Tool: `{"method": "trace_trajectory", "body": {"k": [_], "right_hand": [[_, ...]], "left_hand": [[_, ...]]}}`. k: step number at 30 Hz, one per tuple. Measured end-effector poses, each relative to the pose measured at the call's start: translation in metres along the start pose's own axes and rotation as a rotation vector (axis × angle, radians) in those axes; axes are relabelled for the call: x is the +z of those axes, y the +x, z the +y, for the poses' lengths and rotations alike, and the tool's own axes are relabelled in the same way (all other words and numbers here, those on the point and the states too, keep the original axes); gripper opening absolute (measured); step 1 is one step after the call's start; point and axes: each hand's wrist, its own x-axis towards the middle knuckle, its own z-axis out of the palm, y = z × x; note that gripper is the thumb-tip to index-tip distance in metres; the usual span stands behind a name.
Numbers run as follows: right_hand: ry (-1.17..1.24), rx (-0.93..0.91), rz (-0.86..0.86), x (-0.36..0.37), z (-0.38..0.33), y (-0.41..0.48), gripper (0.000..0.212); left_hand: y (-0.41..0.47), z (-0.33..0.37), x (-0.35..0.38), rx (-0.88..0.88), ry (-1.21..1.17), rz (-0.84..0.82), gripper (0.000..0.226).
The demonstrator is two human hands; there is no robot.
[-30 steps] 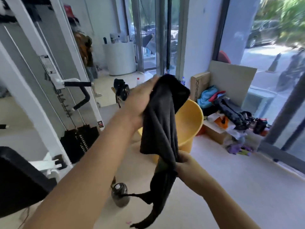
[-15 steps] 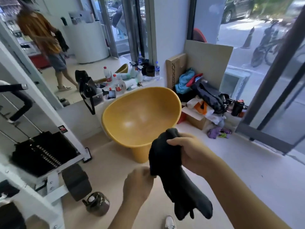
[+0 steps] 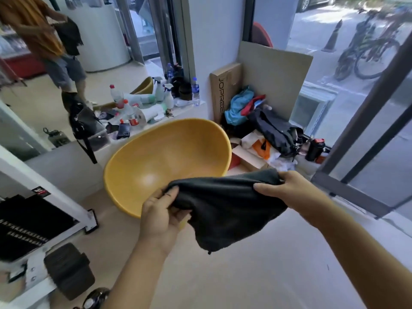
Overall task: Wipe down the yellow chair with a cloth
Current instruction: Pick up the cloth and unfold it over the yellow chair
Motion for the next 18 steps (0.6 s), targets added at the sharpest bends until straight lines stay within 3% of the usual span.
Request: {"method": "trace_trajectory", "body": {"k": [5, 7, 9, 11, 13, 15, 16, 18], "right_hand": [[-0.152, 0.003, -0.116, -0.069, 0.008, 0.065, 0.081], [-0.341, -0.017, -0.217, -0.101, 0.006, 0.092, 0.083], [-0.518, -0.049, -0.3, -0.13, 0.004, 0.116, 0.08], [-0.595, -0.077, -0.347, -0.151, -0.001, 0.137, 0.082], [-0.741, -0.18, -0.404, -0.163, -0.007, 0.155, 0.062], [-0.961, -0.372, -0.398, -0.176, -0.019, 0.174, 0.019], [-1.053, -0.461, -0.387, -0.185, -0.024, 0.182, 0.005], [-1.038, -0.606, -0.388, -0.209, -0.04, 0.2, 0.003]], "left_hand": [[0.062, 0.021, 0.036, 0.063, -0.02, 0.184, 0.022], [0.082, 0.021, 0.041, 0.045, -0.011, 0.203, 0.027], [0.087, 0.018, 0.053, 0.025, -0.006, 0.069, 0.009], [0.089, 0.012, 0.065, 0.0, 0.213, -0.063, 0.045], [0.089, 0.008, 0.08, 0.068, 0.805, 0.011, 0.043], [0.088, 0.012, 0.097, 0.142, 1.301, 0.152, 0.025], [0.087, 0.017, 0.102, 0.18, 1.401, 0.184, 0.015], [0.086, 0.031, 0.11, 0.251, 1.377, 0.201, 0.008]]}}
